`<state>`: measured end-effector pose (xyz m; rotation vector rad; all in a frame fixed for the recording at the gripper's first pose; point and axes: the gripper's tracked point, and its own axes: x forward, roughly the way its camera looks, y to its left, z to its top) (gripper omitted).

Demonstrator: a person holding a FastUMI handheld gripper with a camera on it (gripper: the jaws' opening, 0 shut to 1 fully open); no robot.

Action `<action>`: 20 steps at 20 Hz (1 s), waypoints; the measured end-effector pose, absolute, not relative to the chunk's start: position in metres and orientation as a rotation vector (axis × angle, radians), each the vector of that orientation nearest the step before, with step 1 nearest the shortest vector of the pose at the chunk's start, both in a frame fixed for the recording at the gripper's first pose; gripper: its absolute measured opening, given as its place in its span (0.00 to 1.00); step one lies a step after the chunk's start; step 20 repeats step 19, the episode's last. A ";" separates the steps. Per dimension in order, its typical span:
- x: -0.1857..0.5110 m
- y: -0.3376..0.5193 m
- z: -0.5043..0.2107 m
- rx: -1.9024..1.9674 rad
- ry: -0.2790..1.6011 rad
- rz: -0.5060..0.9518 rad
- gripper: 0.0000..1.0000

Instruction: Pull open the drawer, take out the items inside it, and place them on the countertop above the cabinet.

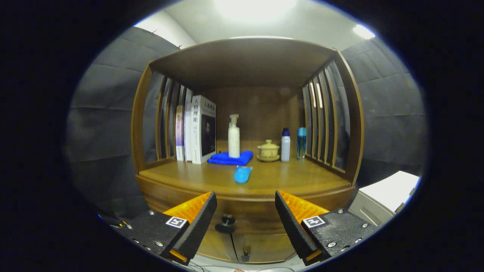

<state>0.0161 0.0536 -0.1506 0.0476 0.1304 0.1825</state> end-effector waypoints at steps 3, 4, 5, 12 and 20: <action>0.019 0.047 -0.112 0.023 0.089 0.191 0.95; 0.021 0.044 -0.099 0.001 0.075 0.190 0.95; 0.022 0.040 -0.090 -0.023 0.071 0.178 0.95; 0.025 0.047 -0.055 0.007 0.141 0.152 0.95; 0.014 0.034 -0.046 0.011 0.139 0.072 0.95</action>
